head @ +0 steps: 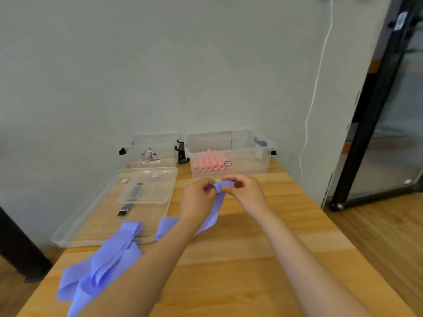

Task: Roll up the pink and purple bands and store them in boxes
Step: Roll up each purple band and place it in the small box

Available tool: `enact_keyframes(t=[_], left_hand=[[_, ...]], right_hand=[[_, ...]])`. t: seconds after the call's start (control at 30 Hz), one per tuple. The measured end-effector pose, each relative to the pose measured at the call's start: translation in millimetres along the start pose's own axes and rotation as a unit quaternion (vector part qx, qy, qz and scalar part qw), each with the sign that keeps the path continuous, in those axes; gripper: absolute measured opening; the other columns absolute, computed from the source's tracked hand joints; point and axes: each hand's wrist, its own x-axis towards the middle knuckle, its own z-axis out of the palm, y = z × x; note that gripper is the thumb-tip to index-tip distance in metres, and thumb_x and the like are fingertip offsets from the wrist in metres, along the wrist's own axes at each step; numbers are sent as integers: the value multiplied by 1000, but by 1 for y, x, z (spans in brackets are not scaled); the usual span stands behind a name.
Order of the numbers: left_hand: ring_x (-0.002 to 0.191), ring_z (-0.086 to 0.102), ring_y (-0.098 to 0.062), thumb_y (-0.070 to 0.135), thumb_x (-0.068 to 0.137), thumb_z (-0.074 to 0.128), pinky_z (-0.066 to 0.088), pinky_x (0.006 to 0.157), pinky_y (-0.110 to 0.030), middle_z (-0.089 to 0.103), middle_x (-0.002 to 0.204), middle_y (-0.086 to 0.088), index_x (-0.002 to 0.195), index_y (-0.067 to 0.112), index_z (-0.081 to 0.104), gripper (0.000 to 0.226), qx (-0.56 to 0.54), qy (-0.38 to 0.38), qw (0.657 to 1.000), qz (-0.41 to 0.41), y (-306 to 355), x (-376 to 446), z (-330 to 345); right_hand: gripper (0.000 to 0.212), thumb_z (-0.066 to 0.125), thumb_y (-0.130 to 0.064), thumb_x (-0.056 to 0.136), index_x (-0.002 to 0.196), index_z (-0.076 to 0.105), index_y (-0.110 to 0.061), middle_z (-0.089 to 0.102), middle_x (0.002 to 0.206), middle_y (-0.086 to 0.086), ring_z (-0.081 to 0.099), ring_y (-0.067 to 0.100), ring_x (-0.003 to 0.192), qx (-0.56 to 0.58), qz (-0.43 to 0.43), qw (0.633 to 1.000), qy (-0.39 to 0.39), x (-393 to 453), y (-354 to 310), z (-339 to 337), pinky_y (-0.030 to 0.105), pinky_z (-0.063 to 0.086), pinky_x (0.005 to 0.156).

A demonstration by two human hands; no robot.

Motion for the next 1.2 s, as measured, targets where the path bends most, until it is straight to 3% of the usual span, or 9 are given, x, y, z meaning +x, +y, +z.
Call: enact_keyframes(t=[0.17,0.33,0.4,0.53,0.63,0.77,0.93,1.07,1.2], left_hand=[[54,43,-7,3,88,53,30,49,-15,49,55,8,73,12,61,20,-40,-21,999,25,17,47,12],[80,58,-10,-2,82,58,47,74,-28,69,81,4,86,5,68,13,-65,-54,996,25,18,96,23],[74,56,-15,1,83,62,46,65,-26,62,76,-2,84,8,66,8,-103,-32,994,-12,27,117,23],[54,49,2,0,82,64,37,52,-8,54,65,4,74,10,58,13,-155,14,988,2,56,160,20],[62,50,-9,1,81,64,39,56,-12,55,66,5,77,10,58,12,-152,34,987,37,74,185,15],[60,50,-4,-1,81,63,38,54,-7,56,67,7,79,9,59,11,-139,49,985,92,83,187,11],[69,56,-9,-2,79,61,43,66,-18,61,74,10,75,26,60,28,-23,-47,990,133,21,111,32],[84,57,-7,21,74,52,38,74,-11,68,93,2,92,17,68,24,59,-229,964,121,-43,-1,55],[96,57,0,36,60,52,35,88,-2,69,98,12,99,30,63,40,82,-219,954,186,-79,-73,67]], right_hand=[[20,73,2,72,87,68,-10,48,86,-7,45,-1,68,-92,-31,995,-28,39,-3,-36,10,37,67],[37,61,-1,79,50,43,-15,32,50,-6,30,3,42,-152,-8,988,-16,81,-5,-54,18,22,46],[35,58,6,76,53,46,-17,39,50,-4,38,-2,40,-144,-10,990,-10,101,-10,-59,15,27,47],[4,65,2,75,72,63,0,52,60,6,46,2,49,-135,-44,989,31,147,-29,-65,23,37,54],[5,65,-1,74,74,66,4,54,64,9,45,14,62,-165,-100,977,86,172,-47,-73,24,31,52],[10,64,4,72,74,69,-5,60,68,4,51,14,66,-153,-143,972,110,172,-55,-77,27,39,60],[12,63,-1,76,77,69,-11,66,74,4,55,13,69,-244,-132,961,10,86,1,-61,28,38,64],[18,53,-12,76,86,68,-16,67,90,2,60,20,87,-323,-70,934,-135,-19,75,-39,30,40,74],[15,47,-24,65,74,59,-25,59,80,-13,59,9,76,-328,-111,921,-179,-80,107,-30,19,42,64]])
